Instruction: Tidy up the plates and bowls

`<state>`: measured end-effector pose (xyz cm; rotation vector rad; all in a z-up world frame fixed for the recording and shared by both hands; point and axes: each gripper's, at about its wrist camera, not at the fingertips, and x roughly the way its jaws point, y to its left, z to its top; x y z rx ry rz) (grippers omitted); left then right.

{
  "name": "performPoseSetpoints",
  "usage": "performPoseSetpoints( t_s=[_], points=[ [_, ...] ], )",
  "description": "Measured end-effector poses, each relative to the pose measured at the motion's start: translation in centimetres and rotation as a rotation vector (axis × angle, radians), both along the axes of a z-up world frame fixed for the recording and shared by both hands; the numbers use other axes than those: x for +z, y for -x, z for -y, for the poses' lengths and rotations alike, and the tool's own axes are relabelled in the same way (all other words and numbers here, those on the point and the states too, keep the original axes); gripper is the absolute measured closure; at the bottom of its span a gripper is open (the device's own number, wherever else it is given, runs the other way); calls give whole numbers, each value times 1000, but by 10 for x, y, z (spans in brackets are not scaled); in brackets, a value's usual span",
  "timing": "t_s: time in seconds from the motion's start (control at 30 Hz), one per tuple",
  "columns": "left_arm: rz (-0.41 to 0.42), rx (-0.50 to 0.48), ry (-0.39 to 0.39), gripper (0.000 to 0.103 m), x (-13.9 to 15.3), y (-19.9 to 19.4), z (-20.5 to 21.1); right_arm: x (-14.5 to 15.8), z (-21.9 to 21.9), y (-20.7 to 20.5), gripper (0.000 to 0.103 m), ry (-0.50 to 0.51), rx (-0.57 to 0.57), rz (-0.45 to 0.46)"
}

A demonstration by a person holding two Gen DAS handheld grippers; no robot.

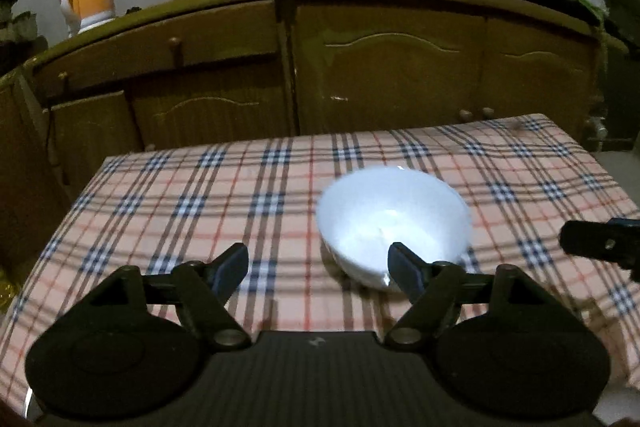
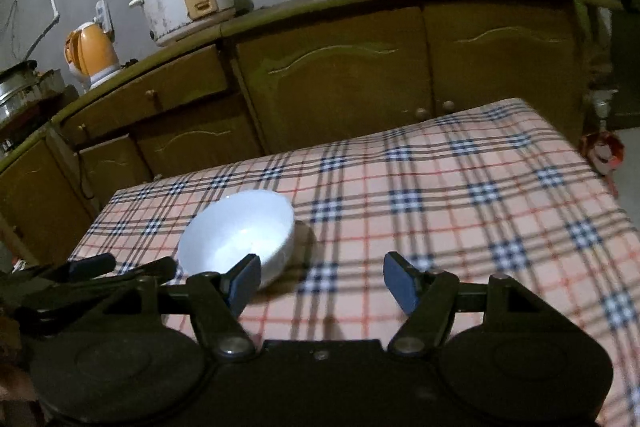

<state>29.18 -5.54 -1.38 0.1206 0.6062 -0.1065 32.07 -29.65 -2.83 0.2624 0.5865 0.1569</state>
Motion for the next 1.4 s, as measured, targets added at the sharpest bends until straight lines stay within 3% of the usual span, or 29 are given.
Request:
performPoseSetpoints(
  t_s=[0.27,0.37,0.4,0.43,0.5,0.53,0.6,0.7,0.9,1.4],
  points=[
    [-14,-1,-29,28,-14,-55,2,-24,-29,-73,23,28,16,-70],
    [-44,-20,-42,41,-23,-69,4,-38,-33,-90,23,21,13,-101],
    [-52,-22,-44,49,-27,-72,4,-43,-33,-95,25,6,11,-111],
    [-60,-28,-45,60,-31,-77,4,-47,-34,-99,29,-8,13,-122],
    [-84,-41,-39,69,-38,-81,5,-54,-36,-105,49,-41,31,-147],
    [-92,-59,-23,75,-41,-81,5,-58,-38,-108,53,-55,51,-154],
    [-82,-67,-35,78,-42,-78,9,-58,-44,-109,78,-71,79,-152],
    [-90,-58,-20,81,-39,-75,7,-54,-53,-104,79,-13,60,-145],
    [-67,-81,-3,84,-21,-51,11,-49,-42,-78,80,-26,46,-141],
    [36,-111,43,84,48,51,34,24,-9,30,80,17,0,6]
  ],
)
